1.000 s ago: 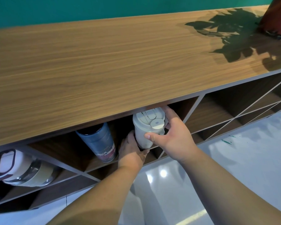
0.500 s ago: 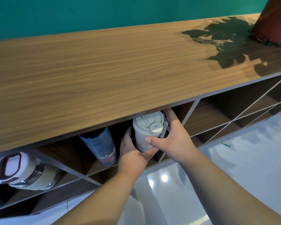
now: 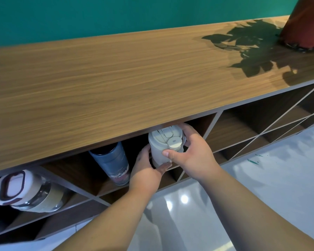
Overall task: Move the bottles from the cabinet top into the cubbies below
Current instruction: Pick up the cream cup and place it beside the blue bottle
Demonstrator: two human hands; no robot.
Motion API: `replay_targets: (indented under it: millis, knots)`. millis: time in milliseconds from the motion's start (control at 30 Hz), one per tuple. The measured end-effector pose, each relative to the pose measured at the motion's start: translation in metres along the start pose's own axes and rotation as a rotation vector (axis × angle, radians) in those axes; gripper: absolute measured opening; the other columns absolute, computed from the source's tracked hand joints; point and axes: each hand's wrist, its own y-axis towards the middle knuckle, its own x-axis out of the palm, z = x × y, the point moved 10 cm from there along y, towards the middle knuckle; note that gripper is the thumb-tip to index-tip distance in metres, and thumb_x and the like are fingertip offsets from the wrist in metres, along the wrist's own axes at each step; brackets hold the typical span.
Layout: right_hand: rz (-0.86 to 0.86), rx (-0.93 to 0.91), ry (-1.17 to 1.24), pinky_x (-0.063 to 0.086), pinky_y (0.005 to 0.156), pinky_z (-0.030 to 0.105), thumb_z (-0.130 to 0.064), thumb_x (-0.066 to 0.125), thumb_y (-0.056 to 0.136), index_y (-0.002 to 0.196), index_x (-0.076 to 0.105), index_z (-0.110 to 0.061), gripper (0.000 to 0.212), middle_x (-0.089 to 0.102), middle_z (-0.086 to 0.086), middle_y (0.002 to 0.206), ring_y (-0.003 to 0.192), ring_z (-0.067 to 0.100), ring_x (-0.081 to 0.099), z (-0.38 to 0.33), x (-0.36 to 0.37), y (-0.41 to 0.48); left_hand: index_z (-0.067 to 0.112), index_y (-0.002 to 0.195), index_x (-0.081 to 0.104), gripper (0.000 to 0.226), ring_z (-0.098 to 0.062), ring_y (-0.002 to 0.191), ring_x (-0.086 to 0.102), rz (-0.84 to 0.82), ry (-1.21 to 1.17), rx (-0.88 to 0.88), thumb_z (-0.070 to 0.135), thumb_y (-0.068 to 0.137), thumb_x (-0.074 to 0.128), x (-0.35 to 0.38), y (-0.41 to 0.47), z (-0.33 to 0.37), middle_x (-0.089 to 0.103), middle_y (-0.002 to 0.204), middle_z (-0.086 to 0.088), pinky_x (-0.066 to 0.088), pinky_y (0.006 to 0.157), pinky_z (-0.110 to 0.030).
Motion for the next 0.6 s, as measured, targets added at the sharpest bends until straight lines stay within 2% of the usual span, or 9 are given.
replay_targets:
  millis: [467, 600]
  knots:
    - [-0.013, 0.014, 0.045, 0.052, 0.105, 0.042, -0.038, 0.085, 0.067, 0.139, 0.054, -0.037, 0.079, 0.067, -0.010, 0.132, 0.124, 0.010, 0.063, 0.003, 0.002, -0.001, 0.039, 0.151, 0.038, 0.082, -0.020, 0.134, 0.050, -0.021, 0.070, -0.020, 0.026, 0.083, 0.083, -0.001, -0.005, 0.002, 0.049, 0.151, 0.008, 0.036, 0.092, -0.030]
    - [-0.042, 0.006, 0.029, 0.050, 0.106, 0.032, -0.027, 0.087, 0.069, 0.143, 0.050, -0.037, 0.083, 0.065, -0.012, 0.134, 0.125, 0.002, 0.059, -0.004, 0.003, -0.004, 0.042, 0.152, 0.033, 0.093, -0.019, 0.136, 0.048, -0.035, 0.028, -0.075, 0.023, 0.079, 0.087, 0.005, -0.004, -0.007, 0.048, 0.150, 0.010, 0.040, 0.100, -0.033]
